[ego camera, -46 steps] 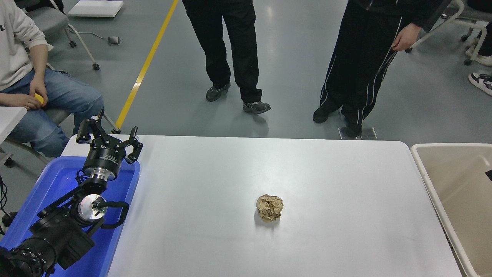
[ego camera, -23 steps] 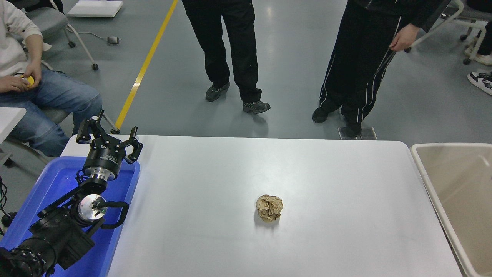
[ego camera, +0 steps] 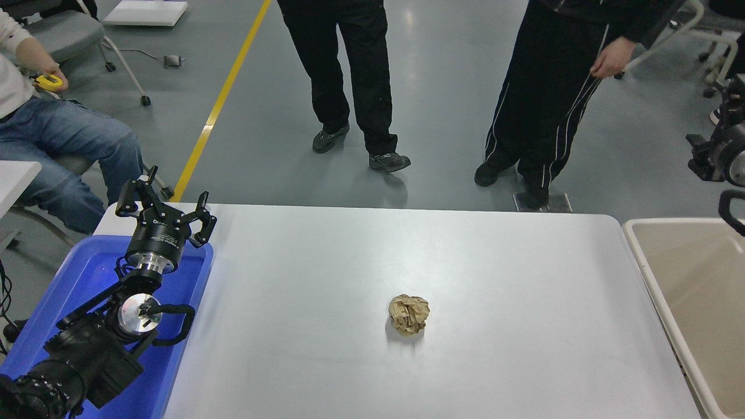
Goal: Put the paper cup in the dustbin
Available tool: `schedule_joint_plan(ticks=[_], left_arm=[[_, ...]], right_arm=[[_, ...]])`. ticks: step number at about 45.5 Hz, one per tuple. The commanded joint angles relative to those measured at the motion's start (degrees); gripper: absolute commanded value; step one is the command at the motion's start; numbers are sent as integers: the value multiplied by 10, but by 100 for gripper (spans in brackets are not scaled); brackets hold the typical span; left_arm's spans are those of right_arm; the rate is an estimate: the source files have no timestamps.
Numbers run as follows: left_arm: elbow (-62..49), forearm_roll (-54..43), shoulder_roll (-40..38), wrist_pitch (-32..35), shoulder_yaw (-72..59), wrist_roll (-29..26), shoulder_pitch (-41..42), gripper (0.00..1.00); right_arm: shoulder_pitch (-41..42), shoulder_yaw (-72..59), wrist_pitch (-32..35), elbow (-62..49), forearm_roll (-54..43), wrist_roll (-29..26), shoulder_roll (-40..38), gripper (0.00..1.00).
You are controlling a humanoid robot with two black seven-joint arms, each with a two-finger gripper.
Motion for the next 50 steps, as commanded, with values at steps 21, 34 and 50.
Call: schedule_joint_plan(ticks=[21,34,50], left_arm=[[0,0,0,1,0,0,0,100],[0,0,0,1,0,0,0,100],[0,0,0,1,0,0,0,100]], right_arm=[[-182,57,3,48,1,164,99,100],[-218,115,3,75,7,165,117,100],[-234,151,19,77,19,165,133,100]])
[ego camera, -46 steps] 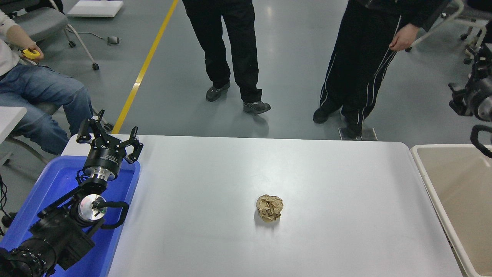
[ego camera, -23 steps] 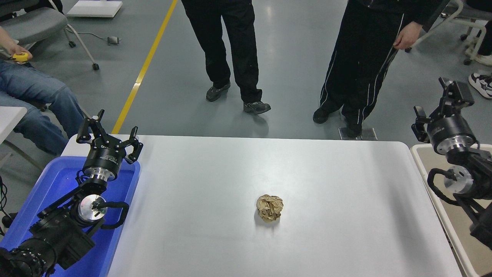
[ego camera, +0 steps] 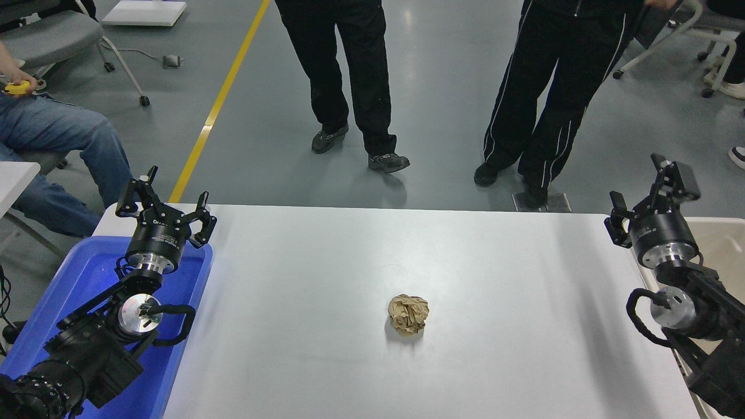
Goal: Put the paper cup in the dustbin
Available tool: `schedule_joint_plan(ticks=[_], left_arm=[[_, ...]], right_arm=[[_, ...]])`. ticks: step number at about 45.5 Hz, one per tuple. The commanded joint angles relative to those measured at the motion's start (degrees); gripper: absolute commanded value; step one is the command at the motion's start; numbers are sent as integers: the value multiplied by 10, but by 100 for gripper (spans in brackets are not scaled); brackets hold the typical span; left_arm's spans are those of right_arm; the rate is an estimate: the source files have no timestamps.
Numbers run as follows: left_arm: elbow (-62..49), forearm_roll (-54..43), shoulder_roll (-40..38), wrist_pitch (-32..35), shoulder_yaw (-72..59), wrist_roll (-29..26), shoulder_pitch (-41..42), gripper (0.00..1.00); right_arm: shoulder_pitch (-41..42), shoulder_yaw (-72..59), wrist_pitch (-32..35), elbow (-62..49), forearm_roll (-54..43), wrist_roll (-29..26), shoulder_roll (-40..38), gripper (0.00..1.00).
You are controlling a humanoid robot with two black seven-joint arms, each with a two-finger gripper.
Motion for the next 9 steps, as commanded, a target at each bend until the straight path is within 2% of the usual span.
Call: schedule_joint_plan(ticks=[1,9], left_arm=[[0,0,0,0,0,0,0,100],[0,0,0,0,0,0,0,100]], right_arm=[[-13,19,5,4,5,2,9,100],[-14,18,5,4,4,2,9,100]])
